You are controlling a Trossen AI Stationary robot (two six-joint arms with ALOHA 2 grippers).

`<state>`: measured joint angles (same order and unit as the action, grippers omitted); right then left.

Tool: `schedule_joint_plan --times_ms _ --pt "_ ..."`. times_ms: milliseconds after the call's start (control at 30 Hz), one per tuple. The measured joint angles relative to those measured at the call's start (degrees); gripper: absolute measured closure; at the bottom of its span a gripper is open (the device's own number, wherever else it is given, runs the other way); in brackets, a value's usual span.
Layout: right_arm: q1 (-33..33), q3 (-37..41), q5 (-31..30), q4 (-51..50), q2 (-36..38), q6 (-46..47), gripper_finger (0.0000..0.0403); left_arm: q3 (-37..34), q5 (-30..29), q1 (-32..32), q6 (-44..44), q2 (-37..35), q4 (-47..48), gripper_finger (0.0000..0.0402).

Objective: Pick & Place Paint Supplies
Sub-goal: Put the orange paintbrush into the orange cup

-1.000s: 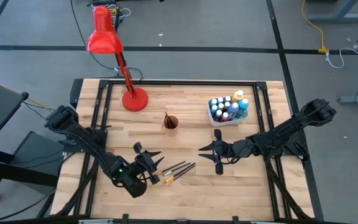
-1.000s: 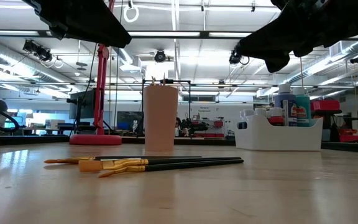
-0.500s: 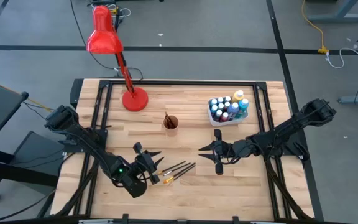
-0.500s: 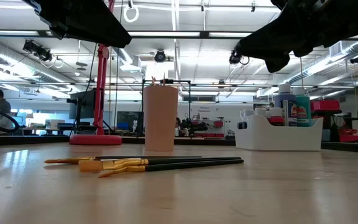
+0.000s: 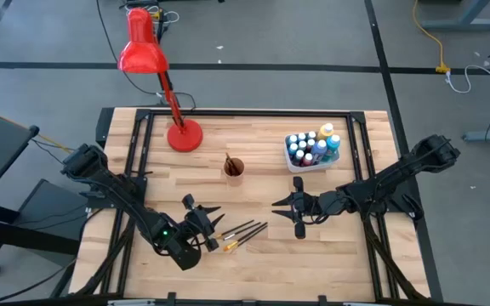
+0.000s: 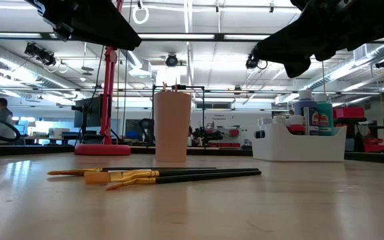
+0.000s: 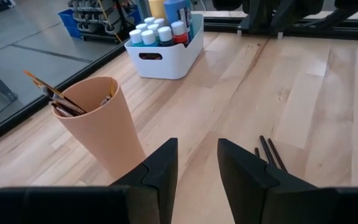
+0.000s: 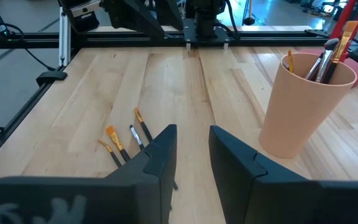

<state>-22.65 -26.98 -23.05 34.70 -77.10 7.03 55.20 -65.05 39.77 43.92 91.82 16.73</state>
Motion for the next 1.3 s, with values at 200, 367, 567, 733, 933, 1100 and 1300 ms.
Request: schedule_joint_plan --times_ms 200,367,567,733,933,1100,1300 --pt "0.0 0.0 0.0 0.0 0.0 0.0 0.0305 0.0 0.2 -0.8 -1.8 0.0 0.0 0.0279" --pt "0.0 0.0 0.0 0.0 0.0 0.0 0.0305 0.0 5.2 -1.7 -2.5 0.0 0.0 0.0279" --pt "0.0 0.0 0.0 0.0 0.0 0.0 0.0305 0.0 13.6 -2.3 -2.6 0.0 0.0 0.0279" --pt "0.0 0.0 0.0 0.0 0.0 0.0 0.0305 0.0 13.3 -2.6 -3.9 0.0 -1.2 0.0279" --pt "0.0 0.0 0.0 0.4 0.0 0.0 0.0305 0.0 17.9 -3.8 -4.2 0.0 -3.8 0.0279" --pt "0.0 0.0 0.0 1.1 0.0 -0.2 0.0305 0.0 22.4 -4.7 -5.3 0.0 -4.3 0.0279" --pt "0.2 0.0 -0.1 1.7 0.0 -4.3 0.0305 0.0 22.3 -5.2 -3.8 0.0 -4.2 0.0279"
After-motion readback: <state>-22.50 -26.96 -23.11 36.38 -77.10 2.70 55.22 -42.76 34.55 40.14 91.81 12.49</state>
